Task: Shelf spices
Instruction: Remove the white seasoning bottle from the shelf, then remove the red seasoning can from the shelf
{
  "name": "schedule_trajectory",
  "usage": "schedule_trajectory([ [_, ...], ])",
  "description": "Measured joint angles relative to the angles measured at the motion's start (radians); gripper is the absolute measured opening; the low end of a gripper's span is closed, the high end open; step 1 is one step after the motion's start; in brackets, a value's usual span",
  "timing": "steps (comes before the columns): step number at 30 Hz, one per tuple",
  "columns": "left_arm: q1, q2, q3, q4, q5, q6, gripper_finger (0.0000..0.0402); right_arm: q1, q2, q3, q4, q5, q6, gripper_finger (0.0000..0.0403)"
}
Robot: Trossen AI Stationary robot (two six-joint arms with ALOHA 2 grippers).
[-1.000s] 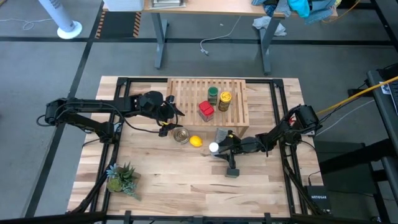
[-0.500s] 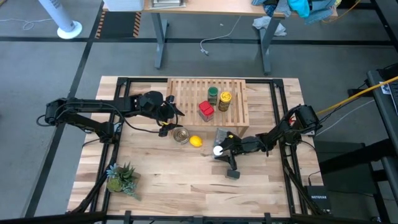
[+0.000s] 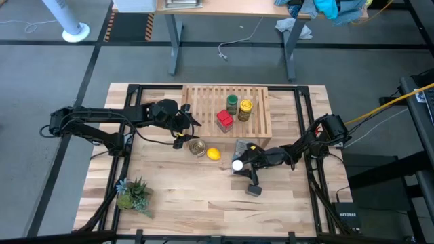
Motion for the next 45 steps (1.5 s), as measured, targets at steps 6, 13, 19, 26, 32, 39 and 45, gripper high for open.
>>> schedule_trajectory([
  [6,0.000,0.000,0.000,0.000,0.000,0.000,0.0237,0.000,0.000,-0.001,0.059,-0.003,-0.028,0.0260],
  [13,0.000,0.000,0.000,0.000,0.000,0.000,0.0237,0.000,0.000,-0.001,0.122,-0.003,-0.056,0.0260],
  [19,0.000,0.000,0.000,0.000,0.000,0.000,0.0237,0.000,0.000,-0.002,0.212,-0.026,-0.083,0.0260],
  [26,0.000,0.000,0.000,-0.001,0.000,0.000,0.0237,0.000,-0.015,0.004,0.281,-0.038,-0.087,0.0260],
  [32,0.000,0.000,0.000,0.000,0.000,0.000,0.0237,0.000,-0.056,0.004,0.281,-0.055,-0.088,0.0260],
  [39,0.000,0.000,0.000,0.000,0.000,0.000,0.0237,0.000,-0.192,0.004,0.284,-0.077,-0.179,0.0260],
  [45,0.000,0.000,0.000,0.015,0.000,-0.003,0.0237,0.000,-0.369,0.004,0.236,-0.232,-0.188,0.0260],
])
